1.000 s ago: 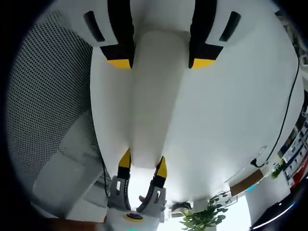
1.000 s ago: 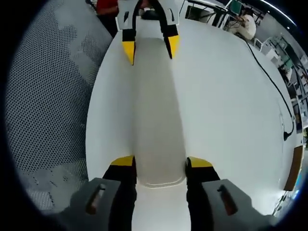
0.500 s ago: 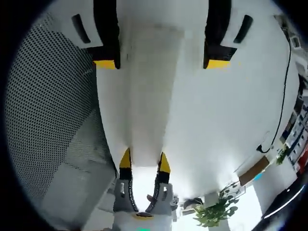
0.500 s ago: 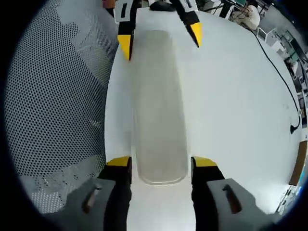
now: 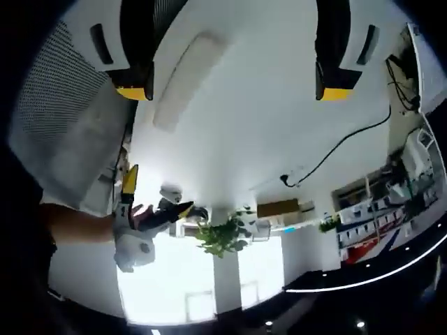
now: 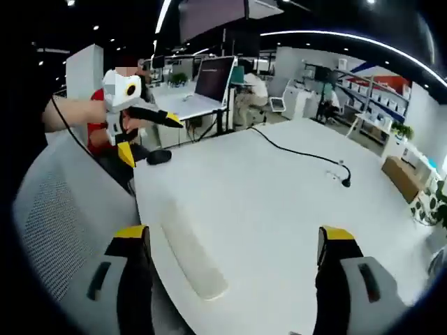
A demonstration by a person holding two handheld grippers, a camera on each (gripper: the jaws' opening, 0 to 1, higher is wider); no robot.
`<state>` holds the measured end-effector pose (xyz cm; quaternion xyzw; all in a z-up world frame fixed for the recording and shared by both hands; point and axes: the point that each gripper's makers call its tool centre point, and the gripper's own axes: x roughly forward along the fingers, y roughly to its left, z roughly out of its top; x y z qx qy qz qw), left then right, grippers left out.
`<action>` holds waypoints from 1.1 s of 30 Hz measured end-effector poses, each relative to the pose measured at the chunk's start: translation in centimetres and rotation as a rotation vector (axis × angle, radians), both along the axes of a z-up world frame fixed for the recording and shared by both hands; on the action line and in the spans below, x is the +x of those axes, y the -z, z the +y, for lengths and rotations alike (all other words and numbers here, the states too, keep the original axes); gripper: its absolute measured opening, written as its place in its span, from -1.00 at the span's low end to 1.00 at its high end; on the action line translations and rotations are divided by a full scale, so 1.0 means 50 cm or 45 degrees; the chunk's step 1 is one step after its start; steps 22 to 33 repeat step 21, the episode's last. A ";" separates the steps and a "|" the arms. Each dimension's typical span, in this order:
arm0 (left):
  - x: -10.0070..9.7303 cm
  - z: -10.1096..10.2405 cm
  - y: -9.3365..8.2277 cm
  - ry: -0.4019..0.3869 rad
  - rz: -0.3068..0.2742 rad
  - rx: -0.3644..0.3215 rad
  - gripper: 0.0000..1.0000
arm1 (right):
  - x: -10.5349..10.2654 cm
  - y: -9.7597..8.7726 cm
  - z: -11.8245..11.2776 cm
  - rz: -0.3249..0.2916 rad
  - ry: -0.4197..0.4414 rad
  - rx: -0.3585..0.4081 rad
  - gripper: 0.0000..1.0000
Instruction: Arrange the utensils inside the cutlery case until each visible utensil rests in its matching compartment.
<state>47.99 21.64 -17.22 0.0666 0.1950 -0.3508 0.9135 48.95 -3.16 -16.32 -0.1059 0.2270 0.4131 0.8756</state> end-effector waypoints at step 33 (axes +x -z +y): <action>-0.094 0.016 -0.077 -0.359 -0.108 -0.270 0.98 | -0.117 0.007 -0.066 0.083 0.300 0.262 0.99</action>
